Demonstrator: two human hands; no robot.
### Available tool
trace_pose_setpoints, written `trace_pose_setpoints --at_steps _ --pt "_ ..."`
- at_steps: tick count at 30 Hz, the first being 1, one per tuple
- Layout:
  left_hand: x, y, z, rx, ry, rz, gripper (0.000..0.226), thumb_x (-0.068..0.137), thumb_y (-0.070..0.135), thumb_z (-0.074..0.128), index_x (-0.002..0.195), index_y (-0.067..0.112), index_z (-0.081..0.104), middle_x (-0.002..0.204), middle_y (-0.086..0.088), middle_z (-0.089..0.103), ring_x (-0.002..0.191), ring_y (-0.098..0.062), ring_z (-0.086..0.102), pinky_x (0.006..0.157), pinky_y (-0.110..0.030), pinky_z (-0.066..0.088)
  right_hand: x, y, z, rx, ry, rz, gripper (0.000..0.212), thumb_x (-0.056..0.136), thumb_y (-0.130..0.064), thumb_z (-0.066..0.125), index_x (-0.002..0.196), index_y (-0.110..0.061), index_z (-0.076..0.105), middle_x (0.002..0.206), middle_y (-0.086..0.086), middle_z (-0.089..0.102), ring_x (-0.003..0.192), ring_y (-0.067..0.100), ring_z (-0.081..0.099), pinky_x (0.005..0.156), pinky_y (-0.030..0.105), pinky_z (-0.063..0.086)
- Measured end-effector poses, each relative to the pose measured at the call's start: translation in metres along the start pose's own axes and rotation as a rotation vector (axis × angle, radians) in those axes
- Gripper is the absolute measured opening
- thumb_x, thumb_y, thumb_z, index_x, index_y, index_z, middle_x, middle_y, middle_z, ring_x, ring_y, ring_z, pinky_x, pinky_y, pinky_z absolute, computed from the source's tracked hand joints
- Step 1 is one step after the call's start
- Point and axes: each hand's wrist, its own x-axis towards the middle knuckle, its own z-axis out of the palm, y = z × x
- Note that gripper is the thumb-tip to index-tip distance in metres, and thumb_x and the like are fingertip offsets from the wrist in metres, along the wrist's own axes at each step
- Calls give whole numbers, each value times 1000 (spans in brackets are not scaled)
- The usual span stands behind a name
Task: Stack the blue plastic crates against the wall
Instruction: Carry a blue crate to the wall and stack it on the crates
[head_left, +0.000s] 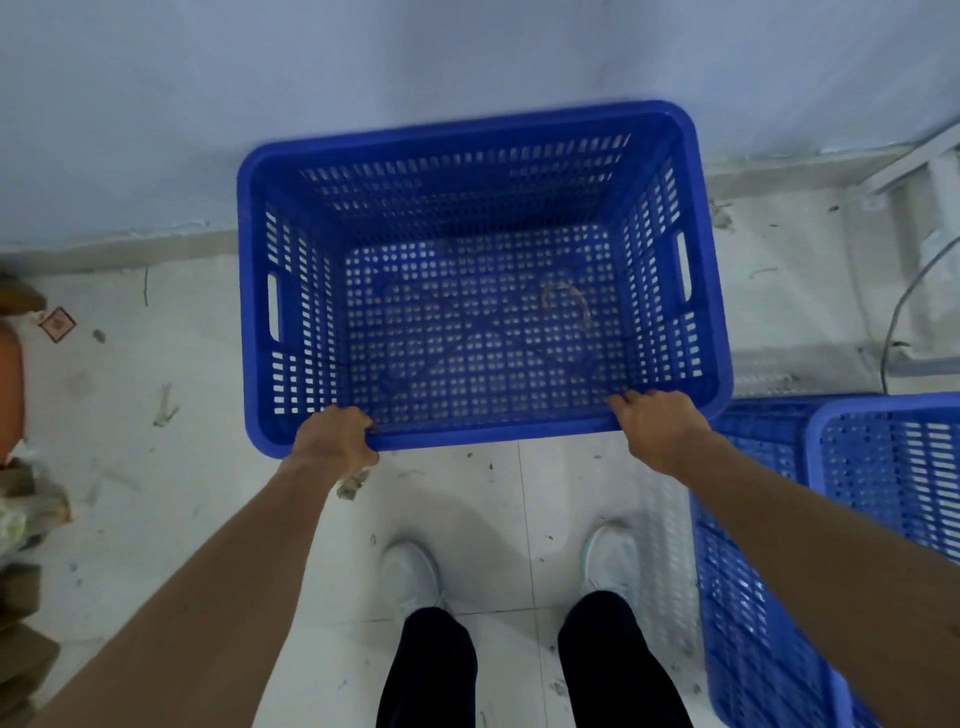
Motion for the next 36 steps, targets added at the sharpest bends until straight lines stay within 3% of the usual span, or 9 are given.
trace_pose_setpoints --at_steps 5,9,13,16,19,23,26,30,36 --pt "-12 10 -14 -156 -230 -33 57 71 46 77 118 24 55 108 3 60 94 -18 60 82 -34 52 -12 -8 -2 181 -9 88 41 91 -27 48 130 -14 44 123 6 57 109 23 56 91 36 47" --pt "-38 22 -38 -220 -111 103 67 74 53 69 133 28 50 130 3 56 116 -24 55 102 -41 45 -46 -14 -20 302 82 112 47 92 -30 46 135 -12 42 123 5 57 110 22 54 93 34 45" --pt "-95 35 -81 -353 -37 246 48 84 49 64 126 27 59 124 4 60 116 -24 58 89 -31 43 -122 -13 -57 460 36 165 45 95 -31 44 135 -10 43 129 9 55 115 26 53 92 37 44" --pt "-145 48 -118 -373 -35 296 60 88 51 62 139 22 53 142 -1 55 122 -22 56 89 -28 42 -188 -17 -81 656 -61 306 43 97 -30 42 133 -7 46 131 13 52 118 29 50 92 38 44" --pt "-192 75 -146 -370 -66 358 67 88 53 59 146 22 45 151 -2 48 127 -22 54 94 -30 45 -250 -28 -94 837 -14 445 42 96 -29 44 132 -6 48 132 14 52 121 31 48 96 40 44" --pt "-245 128 -159 -330 -82 447 60 93 45 57 145 18 46 148 -3 51 132 -22 50 108 -34 40 -317 -49 -91 1017 35 623 40 96 -25 46 131 -5 48 132 17 53 122 32 49 97 39 44" --pt "-295 184 -147 -236 -128 533 41 92 43 57 127 23 56 124 0 59 116 -20 57 93 -32 45 -374 -59 -72 1123 21 723 41 97 -25 44 133 -7 46 133 15 52 122 31 49 97 36 41" --pt "-326 225 -125 -189 -213 584 61 88 48 64 140 18 52 141 -5 55 122 -21 57 98 -33 46 -417 -55 -55 1164 49 779 41 95 -24 45 134 -10 48 134 13 52 126 30 48 103 38 42" --pt "-381 320 -68 -45 -255 642 61 83 56 67 132 21 58 134 -2 61 115 -18 58 95 -31 45 -494 -9 14 1249 92 915 39 95 -26 46 128 -5 51 131 20 52 122 38 50 101 42 42"
